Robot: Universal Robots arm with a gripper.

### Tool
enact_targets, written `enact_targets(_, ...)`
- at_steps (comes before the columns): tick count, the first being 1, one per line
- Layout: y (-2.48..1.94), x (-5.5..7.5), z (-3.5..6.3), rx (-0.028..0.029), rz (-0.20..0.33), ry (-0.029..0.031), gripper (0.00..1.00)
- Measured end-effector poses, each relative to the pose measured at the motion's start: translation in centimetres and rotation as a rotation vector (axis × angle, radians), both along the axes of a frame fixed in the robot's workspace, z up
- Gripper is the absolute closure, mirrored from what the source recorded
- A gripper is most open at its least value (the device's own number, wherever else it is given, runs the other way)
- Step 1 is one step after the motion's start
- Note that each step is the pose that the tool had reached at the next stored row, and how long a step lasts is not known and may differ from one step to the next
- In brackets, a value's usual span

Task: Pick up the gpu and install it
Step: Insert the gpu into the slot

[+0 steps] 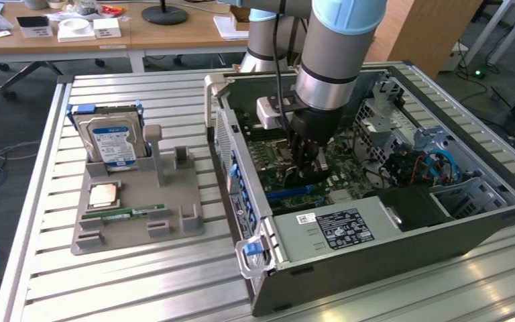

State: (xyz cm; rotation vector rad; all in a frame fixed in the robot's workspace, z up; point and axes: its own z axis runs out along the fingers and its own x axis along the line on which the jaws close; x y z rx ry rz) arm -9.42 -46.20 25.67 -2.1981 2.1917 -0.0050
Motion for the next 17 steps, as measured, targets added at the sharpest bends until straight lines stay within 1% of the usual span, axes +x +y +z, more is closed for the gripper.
enact_targets(17, 0.01, -0.03, -0.57, 0.0004, 0.000, -0.0002, 0.74)
